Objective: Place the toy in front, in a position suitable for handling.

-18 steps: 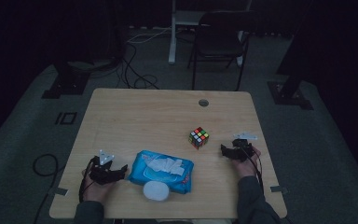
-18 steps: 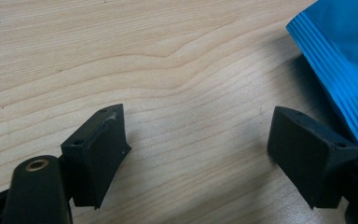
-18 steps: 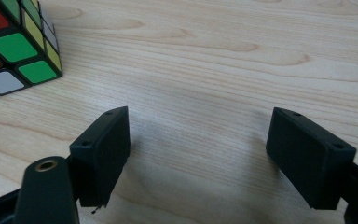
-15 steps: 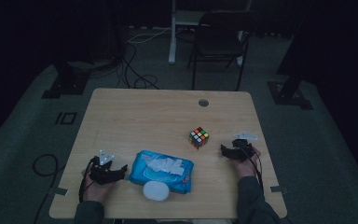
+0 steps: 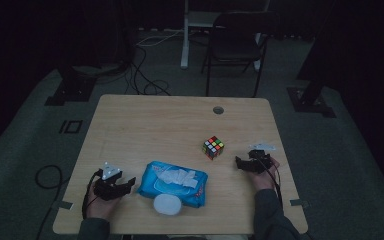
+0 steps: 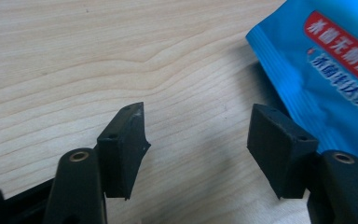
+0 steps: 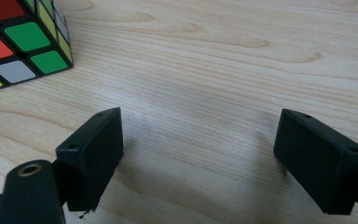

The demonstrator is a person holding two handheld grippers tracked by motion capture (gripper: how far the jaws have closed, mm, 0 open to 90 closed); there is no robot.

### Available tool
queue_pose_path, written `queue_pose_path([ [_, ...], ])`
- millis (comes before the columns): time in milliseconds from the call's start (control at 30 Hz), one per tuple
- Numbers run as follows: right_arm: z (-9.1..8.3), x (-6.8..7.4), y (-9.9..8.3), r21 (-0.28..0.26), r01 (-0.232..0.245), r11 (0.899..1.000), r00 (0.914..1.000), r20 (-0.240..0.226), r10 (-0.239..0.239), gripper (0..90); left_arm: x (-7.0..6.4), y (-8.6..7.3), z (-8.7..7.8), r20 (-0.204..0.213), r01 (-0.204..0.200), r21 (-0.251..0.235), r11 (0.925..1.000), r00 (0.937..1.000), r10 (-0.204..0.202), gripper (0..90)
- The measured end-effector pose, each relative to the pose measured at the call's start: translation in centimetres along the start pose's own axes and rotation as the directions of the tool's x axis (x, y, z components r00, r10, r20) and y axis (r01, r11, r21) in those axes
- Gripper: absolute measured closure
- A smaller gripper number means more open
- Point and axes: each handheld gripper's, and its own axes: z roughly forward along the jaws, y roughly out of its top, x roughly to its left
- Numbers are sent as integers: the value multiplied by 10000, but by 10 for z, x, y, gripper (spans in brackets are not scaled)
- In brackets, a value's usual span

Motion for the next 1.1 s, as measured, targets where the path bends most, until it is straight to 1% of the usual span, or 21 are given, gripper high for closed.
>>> queue_pose_path([
  [100, 0, 0, 0, -2, 5, 10000, 10000, 1, -5, 155, -2, 0, -3, -30, -116, -6, 9999, 9999, 116, 384],
  [200, 0, 0, 0, -2, 4, 10000, 10000, 0, -4, 155, -8, -2, -10, 71, -213, -27, 9998, 9997, 213, 386],
  [233, 0, 0, 0, -2, 4, 10000, 10000, 0, -4, 155, -8, -2, -10, 71, -213, -27, 9998, 9997, 213, 385],
  [267, 0, 0, 0, -6, 2, 10000, 10000, 7, -2, 156, -9, -4, -13, 156, -190, -60, 9998, 9997, 191, 385],
  [333, 0, 0, 0, -5, 2, 10000, 10000, 7, -2, 156, -9, -4, -13, 156, -190, -60, 9998, 9997, 191, 386],
  [367, 0, 0, 0, -5, 2, 10000, 10000, 7, -2, 156, -12, -7, -18, 206, -178, -87, 9998, 9996, 180, 386],
  [567, -1, 1, -1, 12, -14, 10000, 10000, 2, 14, 156, -22, -12, -27, 336, -327, -132, 9994, 9989, 331, 400],
  [667, -1, 1, -1, 11, -14, 10000, 10000, 2, 14, 156, -27, -14, -30, 413, -443, -144, 9989, 9981, 449, 400],
  [800, -1, 1, -1, 11, -13, 10000, 10000, 2, 13, 156, -33, -16, -32, 495, -796, -102, 9968, 9956, 800, 400],
  [900, -1, 1, -1, 12, -15, 10000, 10000, 2, 15, 156, -37, -17, -32, 478, -947, -77, 9955, 9943, 949, 406],
  [1033, -1, 1, -1, 11, -14, 10000, 10000, 2, 14, 156, -40, -20, -36, 639, -1029, -140, 9946, 9926, 1035, 408],
  [1100, -1, 1, -1, 12, -16, 10000, 10000, 1, 16, 155, -44, -21, -37, 661, -1203, -71, 9927, 9905, 1205, 409],
])
